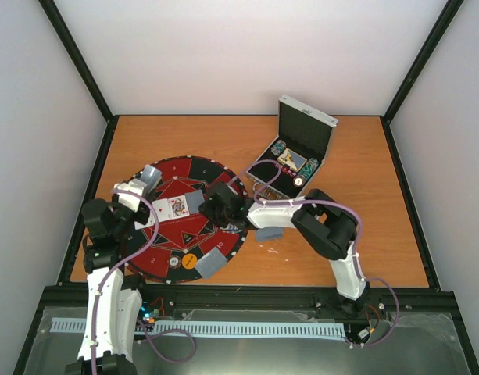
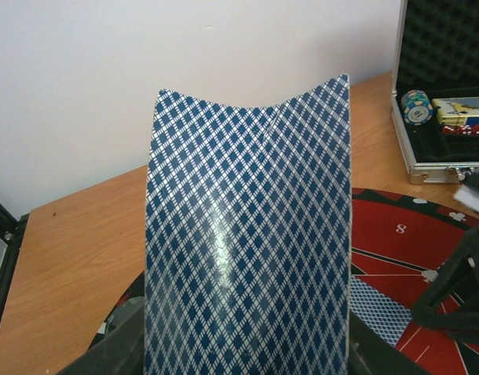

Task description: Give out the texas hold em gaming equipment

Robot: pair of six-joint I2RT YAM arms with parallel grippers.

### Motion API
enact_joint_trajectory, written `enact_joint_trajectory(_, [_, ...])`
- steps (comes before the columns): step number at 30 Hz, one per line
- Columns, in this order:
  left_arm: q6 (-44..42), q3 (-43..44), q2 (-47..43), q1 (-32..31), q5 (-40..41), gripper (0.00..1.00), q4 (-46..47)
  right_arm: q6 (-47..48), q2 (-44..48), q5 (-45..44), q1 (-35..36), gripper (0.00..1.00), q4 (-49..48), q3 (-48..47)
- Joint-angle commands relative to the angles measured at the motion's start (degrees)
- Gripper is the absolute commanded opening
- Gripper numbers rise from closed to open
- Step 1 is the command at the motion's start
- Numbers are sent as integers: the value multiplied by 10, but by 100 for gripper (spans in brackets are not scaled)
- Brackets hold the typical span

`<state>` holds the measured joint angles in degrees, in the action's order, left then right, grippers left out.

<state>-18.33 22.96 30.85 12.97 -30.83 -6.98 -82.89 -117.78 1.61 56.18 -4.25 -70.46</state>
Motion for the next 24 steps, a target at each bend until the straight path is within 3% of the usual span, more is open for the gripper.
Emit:
enact_joint_trajectory(1, [-6,-1,-5,-3,-40,40,6,143,75,-18,-5,49,35,-7])
enact_joint_trajectory(8, [-36,-7,-4,-3,-141,40,-16,444,215,-114,-26,80,110,-13])
enact_joint_trajectory(11, [-98,-1,-5,-3,-201,40,-69,594,248,-4,-64,92,134,-34])
enact_joint_trajectory(13, [-195,8,-12,-3,-233,40,-122,667,250,103,-98,96,186,-77])
enact_joint_trajectory(15, [-285,15,-13,-3,-229,40,-155,728,248,192,-111,99,226,-118])
enact_joint_trajectory(19, [-332,38,11,-3,-220,40,-178,789,220,369,-109,100,262,-174])
enact_joint_trajectory(24, [-344,49,19,-3,-244,40,-189,817,160,403,-86,99,302,-236])
